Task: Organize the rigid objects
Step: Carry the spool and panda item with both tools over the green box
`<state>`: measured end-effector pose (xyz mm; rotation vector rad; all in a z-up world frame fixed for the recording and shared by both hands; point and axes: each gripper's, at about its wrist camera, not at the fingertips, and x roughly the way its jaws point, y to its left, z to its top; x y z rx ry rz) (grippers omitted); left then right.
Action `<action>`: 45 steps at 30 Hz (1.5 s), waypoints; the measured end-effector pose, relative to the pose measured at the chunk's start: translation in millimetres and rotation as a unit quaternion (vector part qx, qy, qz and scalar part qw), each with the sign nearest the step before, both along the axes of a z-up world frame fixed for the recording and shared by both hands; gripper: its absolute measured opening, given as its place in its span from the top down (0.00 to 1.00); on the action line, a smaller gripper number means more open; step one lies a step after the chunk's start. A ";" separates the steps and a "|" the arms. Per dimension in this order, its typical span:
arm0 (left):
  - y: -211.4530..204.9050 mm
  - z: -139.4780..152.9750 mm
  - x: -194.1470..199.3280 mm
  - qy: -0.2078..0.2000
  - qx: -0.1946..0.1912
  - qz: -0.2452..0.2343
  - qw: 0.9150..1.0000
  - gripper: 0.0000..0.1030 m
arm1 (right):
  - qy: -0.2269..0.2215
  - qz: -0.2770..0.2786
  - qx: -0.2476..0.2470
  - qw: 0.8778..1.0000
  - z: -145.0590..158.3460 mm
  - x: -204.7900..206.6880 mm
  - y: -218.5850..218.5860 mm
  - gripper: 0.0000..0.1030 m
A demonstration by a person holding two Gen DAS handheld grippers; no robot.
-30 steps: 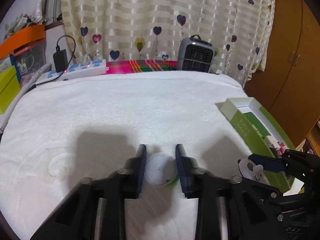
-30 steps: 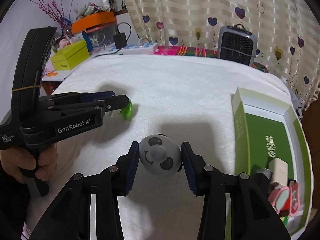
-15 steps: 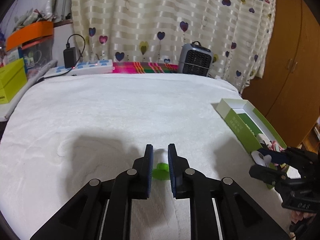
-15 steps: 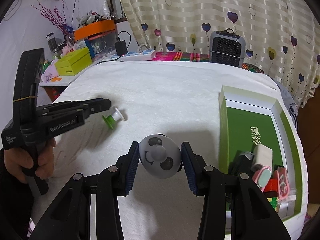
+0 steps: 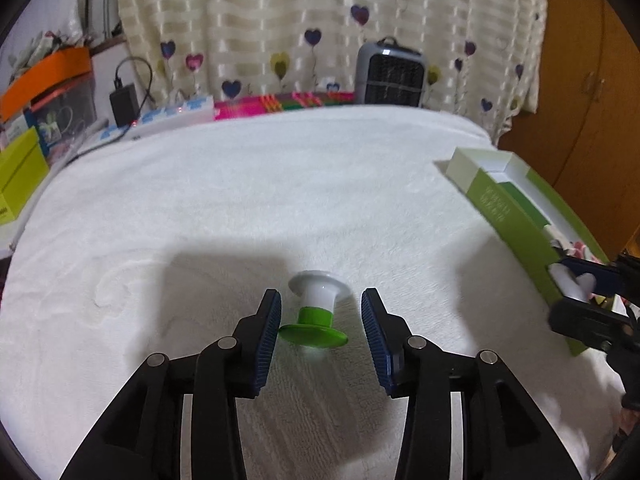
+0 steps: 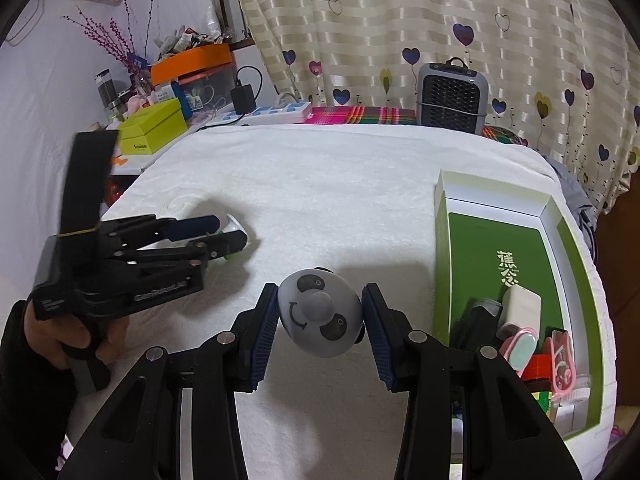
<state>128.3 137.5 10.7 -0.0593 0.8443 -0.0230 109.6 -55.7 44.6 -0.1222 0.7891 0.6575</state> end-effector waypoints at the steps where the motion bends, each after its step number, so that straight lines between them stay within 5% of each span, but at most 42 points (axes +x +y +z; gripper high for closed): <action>1: -0.8 -2.4 1.7 0.007 0.002 0.001 1.000 0.69 | 0.001 0.000 0.000 1.000 -0.4 0.0 -0.2 0.58; 19: -44.1 40.2 -46.2 -0.058 -0.034 -0.017 0.998 0.69 | -0.014 -0.007 0.016 1.000 10.0 -11.4 -19.7 0.58; 45: -121.3 68.3 -55.9 -0.079 -0.037 -0.068 0.994 0.69 | -0.044 -0.040 0.052 0.997 30.7 -24.2 -78.2 0.57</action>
